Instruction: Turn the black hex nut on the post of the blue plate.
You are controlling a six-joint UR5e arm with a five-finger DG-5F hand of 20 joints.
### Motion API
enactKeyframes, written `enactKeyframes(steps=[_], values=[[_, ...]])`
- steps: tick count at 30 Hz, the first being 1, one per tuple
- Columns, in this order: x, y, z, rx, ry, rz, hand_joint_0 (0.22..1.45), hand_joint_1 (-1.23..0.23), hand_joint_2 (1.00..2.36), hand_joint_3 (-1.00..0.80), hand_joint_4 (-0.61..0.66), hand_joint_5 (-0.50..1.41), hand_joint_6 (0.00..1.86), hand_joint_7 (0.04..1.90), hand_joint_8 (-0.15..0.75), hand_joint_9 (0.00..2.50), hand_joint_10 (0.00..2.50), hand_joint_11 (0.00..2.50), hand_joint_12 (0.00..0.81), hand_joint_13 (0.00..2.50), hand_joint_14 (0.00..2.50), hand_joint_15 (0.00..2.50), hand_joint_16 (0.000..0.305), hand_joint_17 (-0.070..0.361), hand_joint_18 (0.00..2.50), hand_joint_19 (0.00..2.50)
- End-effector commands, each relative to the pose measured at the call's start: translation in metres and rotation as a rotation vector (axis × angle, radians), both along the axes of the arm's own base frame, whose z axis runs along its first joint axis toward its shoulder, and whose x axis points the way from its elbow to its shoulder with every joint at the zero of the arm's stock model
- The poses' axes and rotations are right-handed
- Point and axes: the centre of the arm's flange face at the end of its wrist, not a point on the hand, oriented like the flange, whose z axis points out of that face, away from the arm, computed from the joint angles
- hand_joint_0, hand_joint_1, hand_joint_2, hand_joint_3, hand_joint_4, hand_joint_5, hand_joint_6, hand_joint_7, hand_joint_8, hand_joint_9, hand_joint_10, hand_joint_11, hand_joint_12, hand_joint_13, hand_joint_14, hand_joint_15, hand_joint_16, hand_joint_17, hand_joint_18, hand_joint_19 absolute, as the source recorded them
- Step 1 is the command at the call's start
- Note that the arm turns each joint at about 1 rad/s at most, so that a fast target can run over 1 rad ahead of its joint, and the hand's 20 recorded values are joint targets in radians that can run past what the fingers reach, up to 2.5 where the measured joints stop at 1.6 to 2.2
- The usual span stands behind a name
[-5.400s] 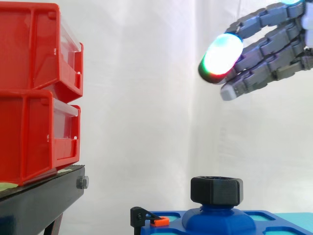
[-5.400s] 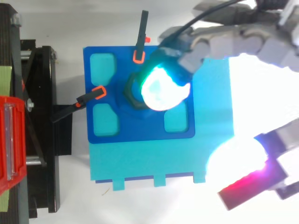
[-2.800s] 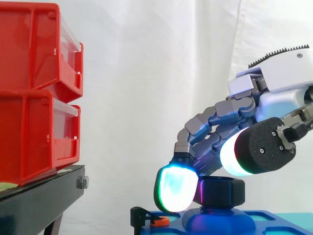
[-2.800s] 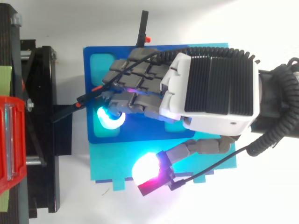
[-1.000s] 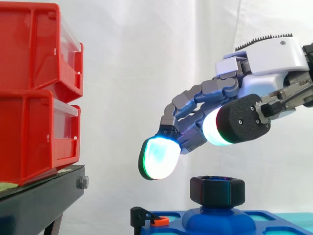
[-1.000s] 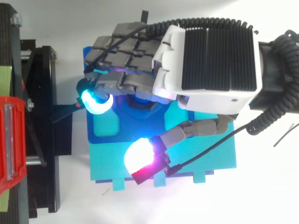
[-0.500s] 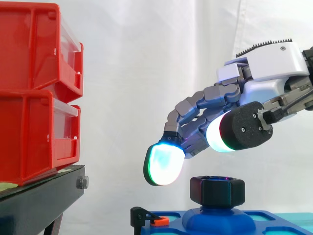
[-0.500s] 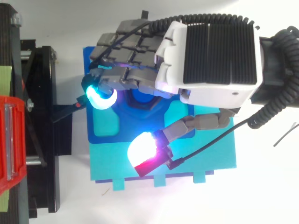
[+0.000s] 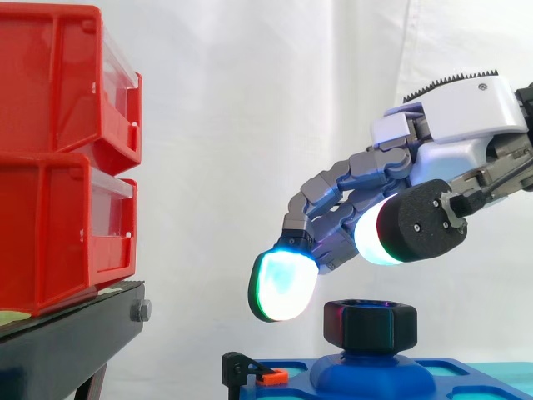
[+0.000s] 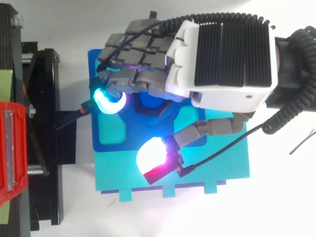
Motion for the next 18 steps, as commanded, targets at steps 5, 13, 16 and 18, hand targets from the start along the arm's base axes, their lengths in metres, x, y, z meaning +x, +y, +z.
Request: enactKeyframes(steps=[5,13,16,18], values=[[0.0009,0.0055,0.0004,0.001,-0.006,0.008,0.47,-0.51,1.00,-0.50,0.23,-0.19,0.50,0.81,0.281,0.40,0.00,0.00,0.396,0.36,0.00,0.02,0.054,0.122,0.30,0.16],[0.0019,0.0086,0.0001,0.001,-0.007,0.009,0.47,-0.51,1.00,-0.50,0.23,-0.19,0.50,0.81,0.283,0.40,0.00,0.00,0.396,0.36,0.00,0.02,0.054,0.122,0.30,0.17],[0.0015,0.0095,0.0005,0.001,-0.007,0.009,0.47,-0.51,1.00,-0.50,0.23,-0.19,0.50,0.81,0.281,0.40,0.00,0.00,0.395,0.36,0.00,0.02,0.054,0.122,0.29,0.17],[0.0007,0.0103,-0.0016,0.000,-0.003,0.009,0.47,-0.51,1.00,-0.50,0.23,-0.19,0.50,0.81,0.282,0.40,0.00,0.00,0.395,0.36,0.00,0.02,0.054,0.121,0.29,0.17]])
